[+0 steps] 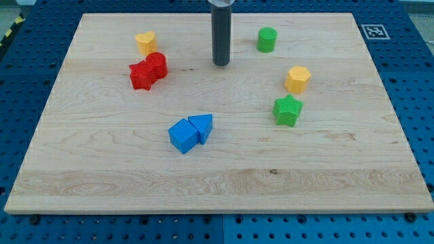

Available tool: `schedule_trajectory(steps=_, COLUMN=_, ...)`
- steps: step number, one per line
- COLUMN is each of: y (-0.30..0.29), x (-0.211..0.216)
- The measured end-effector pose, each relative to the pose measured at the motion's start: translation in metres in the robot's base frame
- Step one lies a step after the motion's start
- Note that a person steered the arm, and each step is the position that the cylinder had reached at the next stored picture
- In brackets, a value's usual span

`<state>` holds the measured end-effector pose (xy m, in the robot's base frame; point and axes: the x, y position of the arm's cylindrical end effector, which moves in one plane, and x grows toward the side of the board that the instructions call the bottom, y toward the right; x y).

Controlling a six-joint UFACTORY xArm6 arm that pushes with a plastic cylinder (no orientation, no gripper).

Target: Move the yellow heart towards the yellow hexagon

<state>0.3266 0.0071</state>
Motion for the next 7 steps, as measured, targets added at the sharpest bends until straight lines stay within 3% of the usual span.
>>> schedule_trajectory(steps=1, y=-0.026, x=-0.05)
schedule_trajectory(steps=2, y=-0.119, x=-0.085)
schedule_trajectory(steps=3, y=-0.208, x=-0.07)
schedule_trajectory(steps=4, y=-0.205, x=-0.049)
schedule_trajectory(steps=5, y=-0.173, x=-0.064)
schedule_trajectory(steps=6, y=-0.163, x=-0.05)
schedule_trajectory(steps=7, y=-0.174, x=-0.048)
